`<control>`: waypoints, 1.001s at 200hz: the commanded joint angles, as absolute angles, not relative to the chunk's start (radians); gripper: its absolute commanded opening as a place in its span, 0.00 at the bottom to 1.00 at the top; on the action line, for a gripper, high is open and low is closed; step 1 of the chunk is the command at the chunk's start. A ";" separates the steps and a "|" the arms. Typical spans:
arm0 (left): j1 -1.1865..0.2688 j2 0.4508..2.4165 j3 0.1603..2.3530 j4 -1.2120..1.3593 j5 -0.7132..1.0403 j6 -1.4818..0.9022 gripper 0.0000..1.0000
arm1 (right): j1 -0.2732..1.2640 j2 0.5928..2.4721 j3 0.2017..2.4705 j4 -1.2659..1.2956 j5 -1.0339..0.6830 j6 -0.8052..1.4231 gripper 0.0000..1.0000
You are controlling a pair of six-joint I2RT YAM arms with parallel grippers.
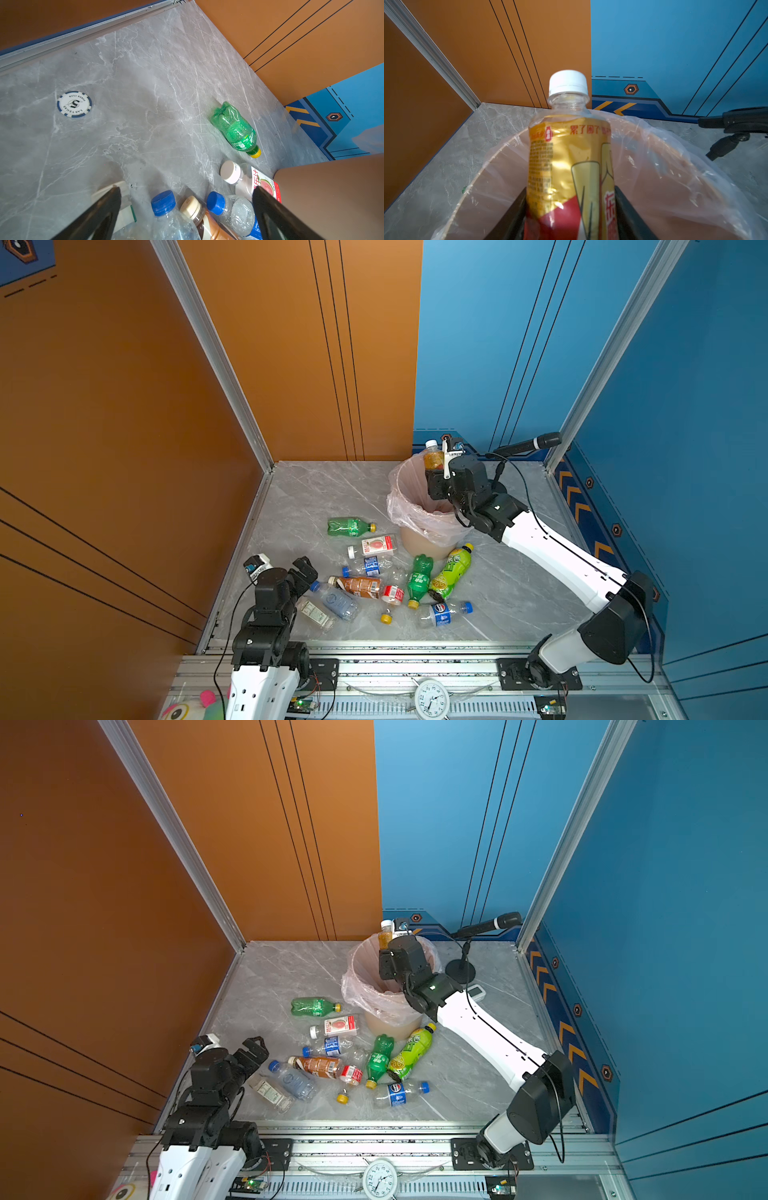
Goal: Put the plastic bottles in the bin
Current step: 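Release the juice bottle into the bin and withdraw the right gripper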
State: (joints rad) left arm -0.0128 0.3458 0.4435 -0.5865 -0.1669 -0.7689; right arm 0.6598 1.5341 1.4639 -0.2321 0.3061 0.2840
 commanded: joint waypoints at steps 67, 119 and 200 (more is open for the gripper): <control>-0.005 0.356 0.442 -0.629 -0.150 -0.784 1.00 | 0.646 1.496 1.462 -0.201 0.257 0.287 0.68; -0.002 0.382 0.451 -0.667 -0.164 -0.791 0.99 | 0.640 1.270 1.277 -0.120 0.301 0.299 0.95; -0.005 0.477 0.530 -0.863 -0.058 -0.879 0.88 | 0.515 0.946 0.869 -0.135 0.344 0.482 1.00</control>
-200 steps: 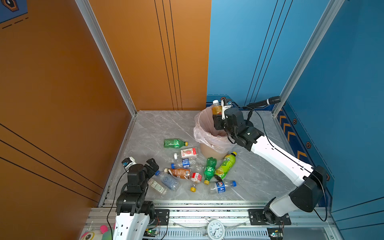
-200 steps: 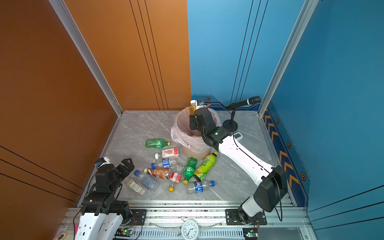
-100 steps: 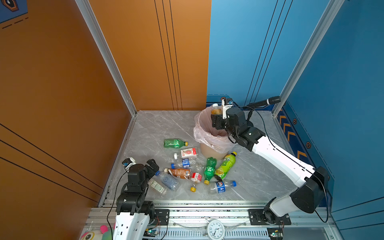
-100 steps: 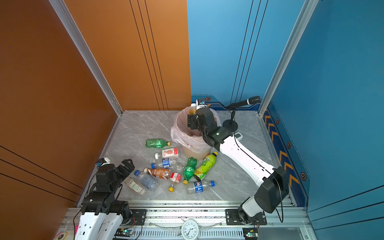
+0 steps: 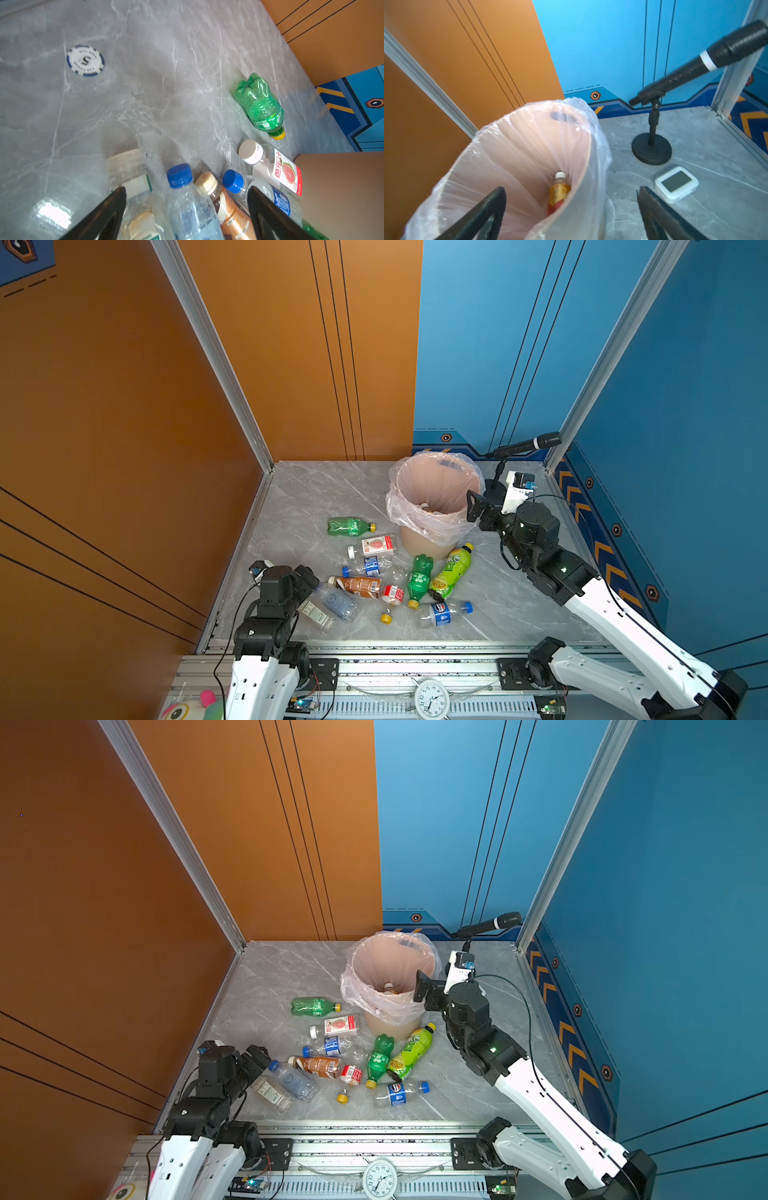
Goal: Put the plastic bottles in the bin
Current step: 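Release the juice bottle into the bin and withdraw the right gripper, then grasp the clear green-labelled bottle with the left gripper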
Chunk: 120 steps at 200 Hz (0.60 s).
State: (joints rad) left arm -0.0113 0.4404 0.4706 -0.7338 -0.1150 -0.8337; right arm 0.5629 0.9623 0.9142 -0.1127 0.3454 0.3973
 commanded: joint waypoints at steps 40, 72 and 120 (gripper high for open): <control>-0.058 0.564 0.594 -0.984 -0.040 -0.963 0.73 | 0.449 0.940 0.853 -0.161 0.302 0.492 1.00; -0.115 0.575 0.596 -1.043 -0.078 -1.007 0.74 | 0.418 0.931 0.839 -0.155 0.289 0.494 1.00; -0.222 0.573 0.551 -1.060 -0.110 -1.081 0.75 | 0.394 0.930 0.826 -0.156 0.269 0.497 1.00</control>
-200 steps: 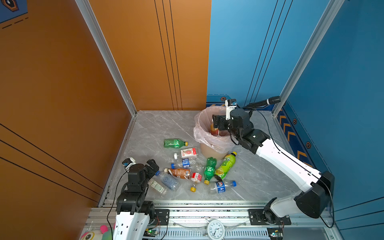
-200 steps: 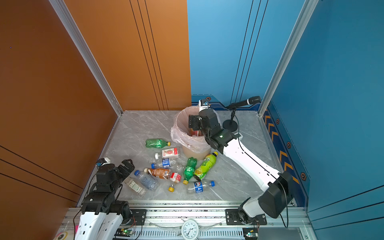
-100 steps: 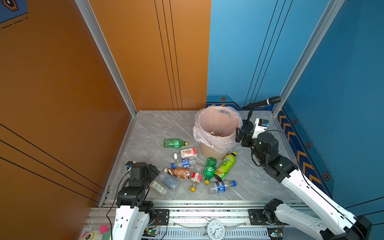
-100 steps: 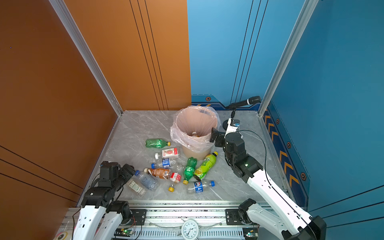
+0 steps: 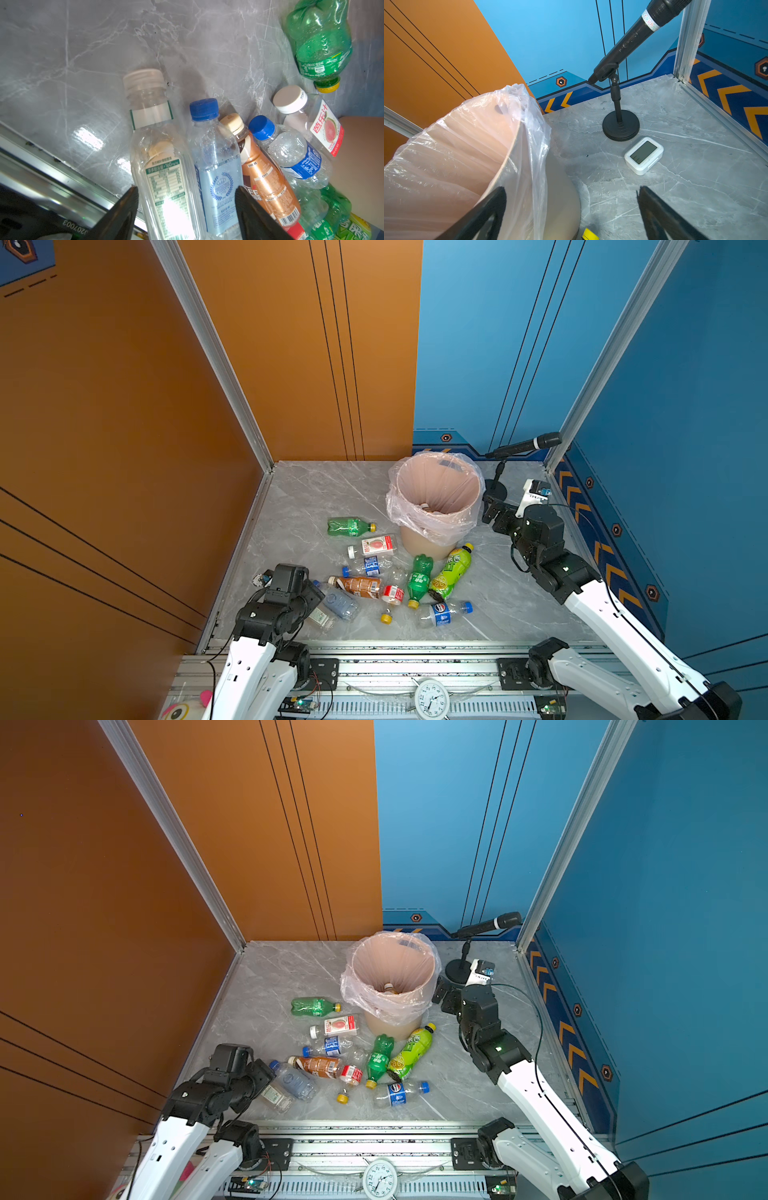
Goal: Put the plastic bottles in the bin
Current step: 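Grasp the clear green-labelled bottle with the left gripper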
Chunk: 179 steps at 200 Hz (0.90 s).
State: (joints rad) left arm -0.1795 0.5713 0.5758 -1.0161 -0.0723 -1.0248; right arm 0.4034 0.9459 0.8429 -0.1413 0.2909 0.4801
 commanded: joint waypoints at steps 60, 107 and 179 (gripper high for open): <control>-0.277 0.571 0.493 -1.040 -0.158 -1.117 0.77 | 0.386 0.930 0.818 -0.158 0.259 0.501 1.00; -0.278 0.565 0.415 -0.954 -0.138 -1.142 0.77 | 0.382 0.925 0.818 -0.155 0.263 0.506 1.00; -0.278 0.568 0.336 -0.864 -0.128 -1.172 0.75 | 0.371 0.907 0.804 -0.155 0.280 0.517 1.00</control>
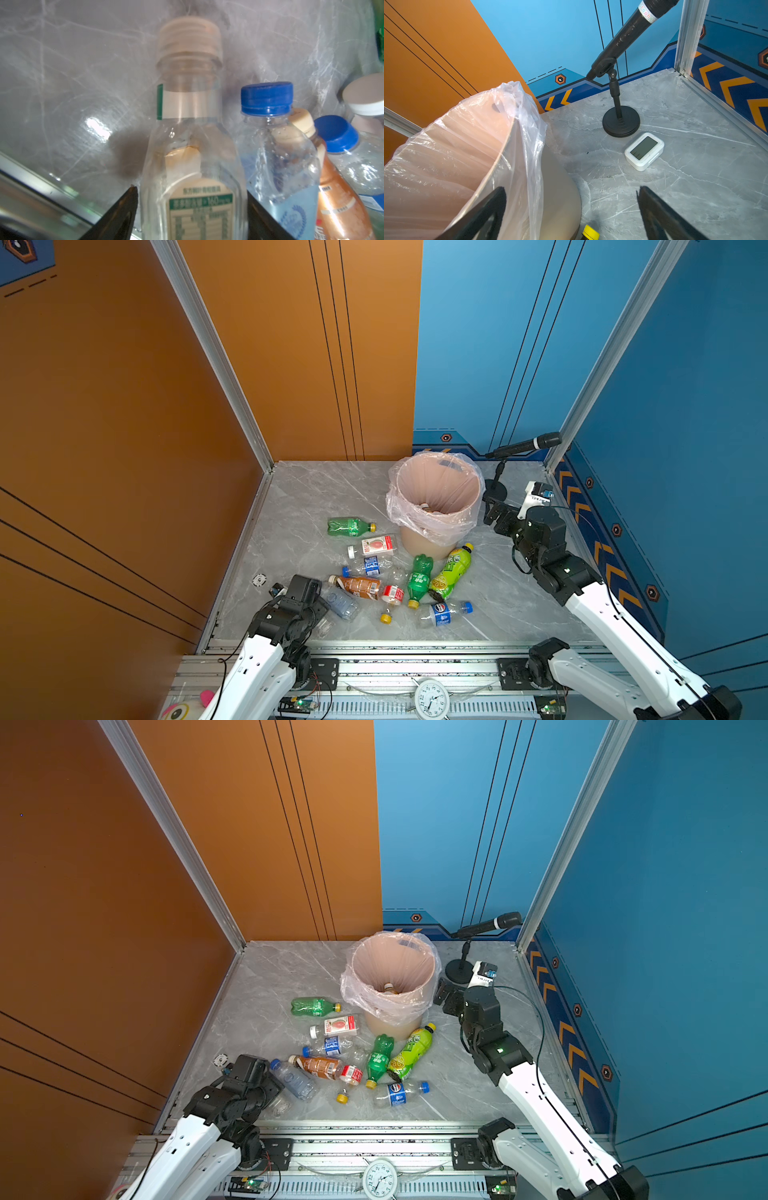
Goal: Put the plastic bottles in the bin
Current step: 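Grasp the clear green-labelled bottle with the left gripper, then lift the clear bottle with the left gripper and carry it over the bin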
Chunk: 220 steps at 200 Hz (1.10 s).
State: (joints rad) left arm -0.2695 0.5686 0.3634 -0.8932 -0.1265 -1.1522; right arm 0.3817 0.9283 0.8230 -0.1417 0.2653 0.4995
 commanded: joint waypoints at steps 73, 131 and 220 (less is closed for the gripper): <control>-0.276 0.477 0.319 -0.841 -0.123 -1.187 0.58 | 0.348 0.894 0.792 -0.157 0.278 0.529 1.00; -0.263 0.364 0.415 -0.898 -0.131 -1.166 0.50 | 0.330 0.863 0.778 -0.175 0.278 0.532 1.00; -0.267 0.479 0.759 -0.662 -0.138 -0.883 0.51 | 0.304 0.847 0.752 -0.178 0.260 0.546 1.00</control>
State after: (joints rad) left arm -0.2684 0.4019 0.7105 -0.8444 -0.1574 -1.0145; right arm 0.3126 0.8577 0.7658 -0.1570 0.2653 0.5262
